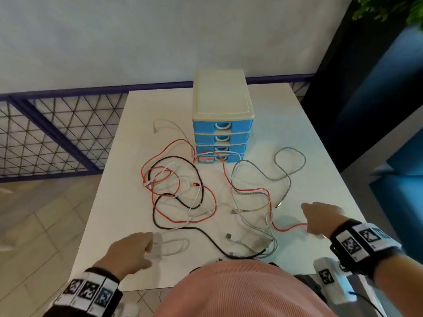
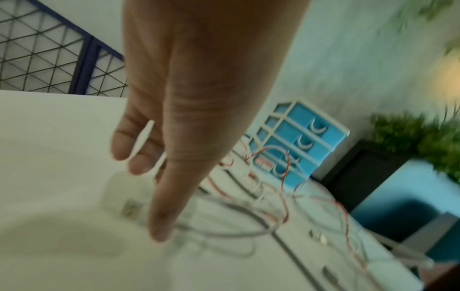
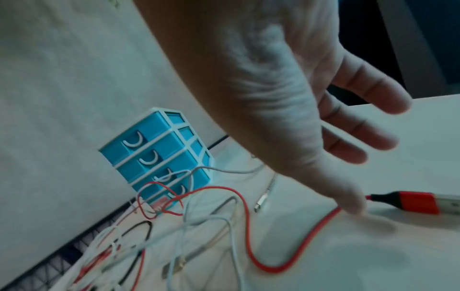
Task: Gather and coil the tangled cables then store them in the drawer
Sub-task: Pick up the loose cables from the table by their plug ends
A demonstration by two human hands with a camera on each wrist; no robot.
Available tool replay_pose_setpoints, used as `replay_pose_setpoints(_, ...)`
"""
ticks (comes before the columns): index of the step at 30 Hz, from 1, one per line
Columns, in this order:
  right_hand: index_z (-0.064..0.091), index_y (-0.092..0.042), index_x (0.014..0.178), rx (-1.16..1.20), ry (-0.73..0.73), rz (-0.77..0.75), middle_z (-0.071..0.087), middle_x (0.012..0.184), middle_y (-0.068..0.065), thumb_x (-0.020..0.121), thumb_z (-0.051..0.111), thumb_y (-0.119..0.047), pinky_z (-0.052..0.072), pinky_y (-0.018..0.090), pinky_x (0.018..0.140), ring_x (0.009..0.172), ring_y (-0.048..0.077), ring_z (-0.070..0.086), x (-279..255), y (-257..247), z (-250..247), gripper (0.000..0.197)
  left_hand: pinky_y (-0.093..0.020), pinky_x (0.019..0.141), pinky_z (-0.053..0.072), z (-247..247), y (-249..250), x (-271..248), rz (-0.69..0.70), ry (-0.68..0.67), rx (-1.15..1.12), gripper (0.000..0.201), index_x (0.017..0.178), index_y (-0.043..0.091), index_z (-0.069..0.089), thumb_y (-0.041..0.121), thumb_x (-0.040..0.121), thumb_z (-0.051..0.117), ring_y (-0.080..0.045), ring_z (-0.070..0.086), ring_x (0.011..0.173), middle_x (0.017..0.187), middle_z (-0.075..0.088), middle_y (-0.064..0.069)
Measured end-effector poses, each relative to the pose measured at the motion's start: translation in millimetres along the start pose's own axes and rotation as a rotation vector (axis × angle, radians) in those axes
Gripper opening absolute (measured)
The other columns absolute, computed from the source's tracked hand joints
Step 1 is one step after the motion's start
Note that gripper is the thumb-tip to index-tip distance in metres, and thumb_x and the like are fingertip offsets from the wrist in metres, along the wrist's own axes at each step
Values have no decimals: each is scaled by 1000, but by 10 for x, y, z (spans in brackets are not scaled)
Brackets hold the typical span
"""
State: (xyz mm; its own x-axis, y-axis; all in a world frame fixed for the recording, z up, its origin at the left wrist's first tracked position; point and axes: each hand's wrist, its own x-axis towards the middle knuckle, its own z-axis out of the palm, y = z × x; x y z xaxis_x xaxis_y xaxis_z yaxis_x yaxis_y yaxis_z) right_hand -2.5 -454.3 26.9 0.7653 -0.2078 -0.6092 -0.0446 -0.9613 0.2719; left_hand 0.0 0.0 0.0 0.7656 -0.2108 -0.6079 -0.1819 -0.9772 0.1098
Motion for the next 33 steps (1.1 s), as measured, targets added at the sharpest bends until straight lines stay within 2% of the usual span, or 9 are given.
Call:
replay_pose_setpoints(3, 42, -16, 132, -18, -39, 101, 55, 126, 3, 90, 46, -17, 46, 33, 90, 114, 21, 58, 40, 55, 99, 42, -23, 60, 38, 39, 28, -10, 4, 61, 43, 31, 84, 30, 35, 34, 77, 66, -9, 49, 77, 90, 45, 8)
replay_pose_setpoints(11, 52, -16, 119, 91, -46, 88, 61, 120, 3, 95, 37, -14, 43, 30, 76, 106, 22, 60, 76, 136, 272, 29, -22, 69, 45, 66, -60, -39, 15, 50, -99, 17, 83, 26, 51, 36, 83, 65, -3, 56, 83, 93, 53, 10)
replay_pose_setpoints(14, 44, -18, 102, 188, 13, 71, 61, 105, 4, 94, 38, -12, 41, 31, 69, 88, 24, 57, 69, 68, 176, 12, -23, 67, 44, -90, -21, -22, -21, -11, -114, 22, 75, 25, 49, 35, 79, 68, -5, 58, 84, 96, 62, 12)
replay_pose_setpoints(17, 41, -18, 94, 422, 150, -8, 57, 86, 2, 95, 47, -14, 44, 30, 62, 74, 23, 56, 136, -22, -2, 8, -25, 69, 47, -403, 102, 16, 36, -38, -223, 21, 74, 26, 57, 34, 73, 76, -5, 59, 75, 84, 64, 10)
replay_pose_setpoints(20, 57, -19, 85, 806, 316, -194, 60, 73, -7, 90, 63, -13, 41, 13, 57, 66, 8, 57, 98, -175, -339, 10, -16, 64, 43, -781, 350, 38, 156, 102, -381, 17, 76, 23, 62, 23, 74, 79, -4, 54, 64, 79, 64, 7)
replay_pose_setpoints(24, 68, -12, 89, 1227, 372, -413, 70, 83, -8, 85, 72, -9, 45, 7, 68, 68, -7, 63, -58, -390, -796, 6, -6, 62, 37, -1246, 709, 77, 296, 400, -462, 12, 82, 26, 65, 18, 81, 73, -3, 54, 71, 83, 64, 7)
replay_pose_setpoints(27, 67, -10, 94, 1411, 331, -487, 73, 103, -1, 89, 68, -14, 52, 16, 83, 92, 7, 68, -121, -500, -1029, 6, -9, 74, 41, -1488, 940, 89, 417, 547, -529, 13, 93, 28, 70, 18, 84, 69, -1, 57, 82, 89, 60, 12)
replay_pose_setpoints(30, 59, -3, 103, 1623, 214, -585, 73, 108, 13, 96, 57, -13, 55, 26, 90, 102, 19, 70, -175, -608, -1224, 13, -14, 83, 44, -1640, 1144, 112, 513, 578, -585, 21, 100, 31, 71, 16, 86, 67, 1, 58, 88, 93, 59, 12)
replay_pose_setpoints(33, 52, 4, 110, 1557, 194, -670, 74, 107, 10, 101, 48, -22, 53, 31, 95, 102, 16, 70, -204, -701, -1370, 28, -26, 88, 50, -1724, 1302, 136, 555, 540, -633, 30, 109, 33, 67, 16, 85, 68, -3, 63, 90, 96, 63, 9)
